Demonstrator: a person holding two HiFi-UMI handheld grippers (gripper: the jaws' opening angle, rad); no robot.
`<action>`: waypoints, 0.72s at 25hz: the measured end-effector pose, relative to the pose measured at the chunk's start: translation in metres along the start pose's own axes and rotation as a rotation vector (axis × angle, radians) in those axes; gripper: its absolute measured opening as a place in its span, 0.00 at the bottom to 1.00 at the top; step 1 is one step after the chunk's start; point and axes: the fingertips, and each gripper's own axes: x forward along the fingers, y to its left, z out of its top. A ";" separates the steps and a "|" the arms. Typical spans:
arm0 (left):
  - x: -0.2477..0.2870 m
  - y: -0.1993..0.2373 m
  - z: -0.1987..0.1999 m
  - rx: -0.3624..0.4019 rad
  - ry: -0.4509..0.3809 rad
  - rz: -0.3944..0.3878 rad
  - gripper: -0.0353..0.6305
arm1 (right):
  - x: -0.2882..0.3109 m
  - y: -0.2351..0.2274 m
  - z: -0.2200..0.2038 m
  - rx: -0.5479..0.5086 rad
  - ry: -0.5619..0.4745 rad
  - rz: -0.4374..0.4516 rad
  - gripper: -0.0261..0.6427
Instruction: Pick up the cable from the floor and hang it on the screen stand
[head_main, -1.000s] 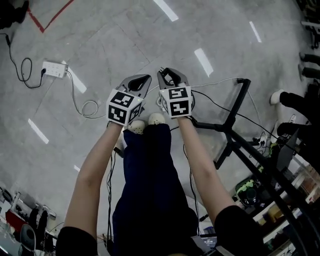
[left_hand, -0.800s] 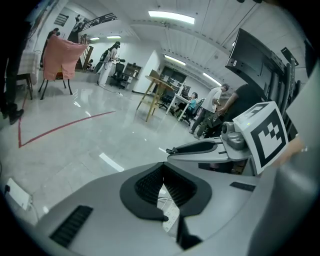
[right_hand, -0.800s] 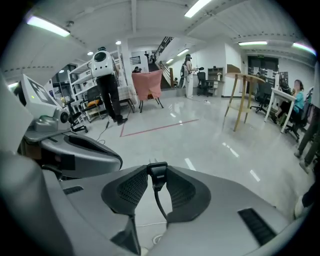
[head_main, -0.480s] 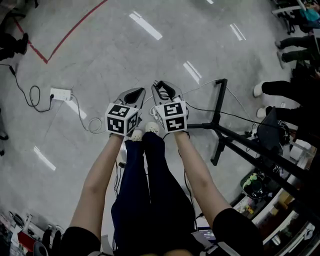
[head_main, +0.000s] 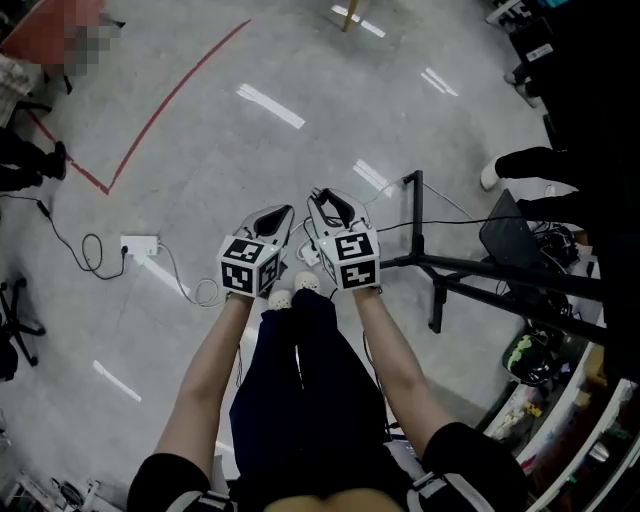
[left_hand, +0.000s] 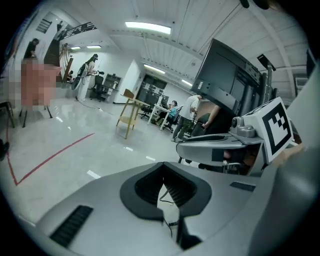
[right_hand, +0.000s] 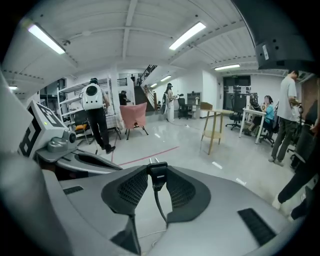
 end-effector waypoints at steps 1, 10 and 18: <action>-0.002 -0.013 0.008 0.025 0.003 -0.020 0.06 | -0.012 -0.005 0.007 -0.002 -0.010 -0.013 0.24; -0.019 -0.112 0.066 0.169 -0.027 -0.219 0.06 | -0.106 -0.036 0.064 0.035 -0.115 -0.120 0.24; -0.028 -0.185 0.102 0.219 -0.060 -0.395 0.06 | -0.183 -0.064 0.096 0.059 -0.209 -0.200 0.24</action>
